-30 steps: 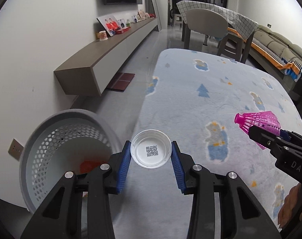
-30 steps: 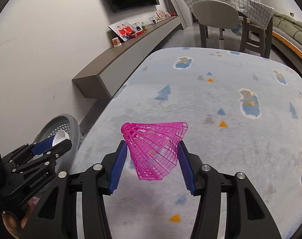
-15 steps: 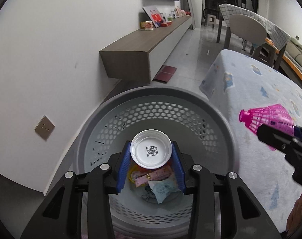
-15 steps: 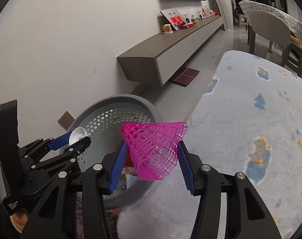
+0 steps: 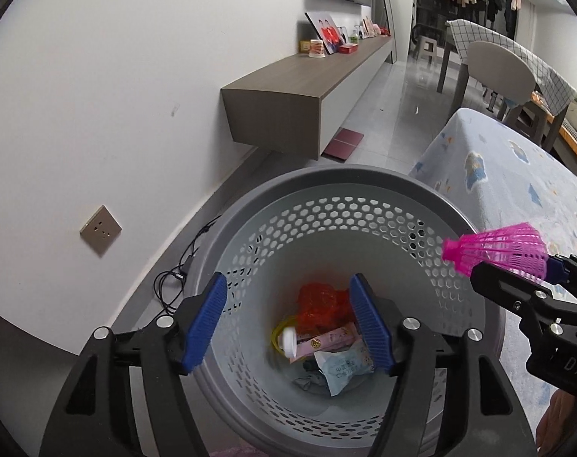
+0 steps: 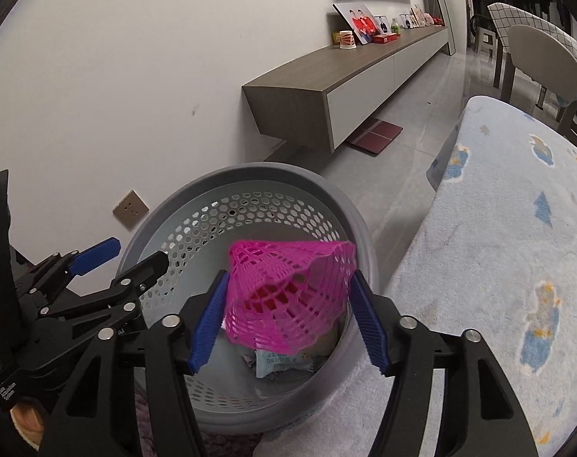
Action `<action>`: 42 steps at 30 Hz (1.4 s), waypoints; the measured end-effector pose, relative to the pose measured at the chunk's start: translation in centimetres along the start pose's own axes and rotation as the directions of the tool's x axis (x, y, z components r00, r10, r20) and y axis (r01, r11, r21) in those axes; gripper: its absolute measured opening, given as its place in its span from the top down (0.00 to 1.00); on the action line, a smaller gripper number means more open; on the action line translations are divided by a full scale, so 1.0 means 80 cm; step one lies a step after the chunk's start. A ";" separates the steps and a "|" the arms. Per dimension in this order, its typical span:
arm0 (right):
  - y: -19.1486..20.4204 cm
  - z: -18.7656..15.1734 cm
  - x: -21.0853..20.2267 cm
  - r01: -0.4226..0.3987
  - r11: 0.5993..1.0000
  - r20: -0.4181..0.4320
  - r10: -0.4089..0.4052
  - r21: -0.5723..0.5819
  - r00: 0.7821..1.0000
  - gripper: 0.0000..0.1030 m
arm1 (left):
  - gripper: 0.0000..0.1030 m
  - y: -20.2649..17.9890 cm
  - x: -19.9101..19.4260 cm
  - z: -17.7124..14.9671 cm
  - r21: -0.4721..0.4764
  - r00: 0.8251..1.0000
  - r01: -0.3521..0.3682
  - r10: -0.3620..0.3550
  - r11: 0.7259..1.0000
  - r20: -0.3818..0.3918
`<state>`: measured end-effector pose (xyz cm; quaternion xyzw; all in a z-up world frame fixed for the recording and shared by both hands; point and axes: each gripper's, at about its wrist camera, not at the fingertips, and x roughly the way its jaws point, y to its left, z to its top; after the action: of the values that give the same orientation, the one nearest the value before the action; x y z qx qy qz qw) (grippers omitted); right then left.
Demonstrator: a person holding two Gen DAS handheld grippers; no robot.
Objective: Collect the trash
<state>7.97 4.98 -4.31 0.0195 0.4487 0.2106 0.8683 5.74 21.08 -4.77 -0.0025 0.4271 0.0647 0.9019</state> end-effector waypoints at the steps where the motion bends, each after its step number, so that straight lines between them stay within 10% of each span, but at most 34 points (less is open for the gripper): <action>1: 0.000 0.000 0.000 0.000 1.000 0.002 0.000 0.001 1.000 0.35 | 0.32 0.002 0.000 0.000 -0.004 1.000 0.000 0.000 1.000 -0.001; 42: 0.003 -0.023 -0.017 0.106 0.994 0.025 -0.107 0.042 0.994 0.33 | 0.07 0.014 -0.012 -0.004 -0.036 0.999 -0.042 0.043 0.998 0.029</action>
<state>5.74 4.41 -4.26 0.0159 0.4416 0.1548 0.8836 4.77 22.04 -4.14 -0.0082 0.4125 0.0915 0.9063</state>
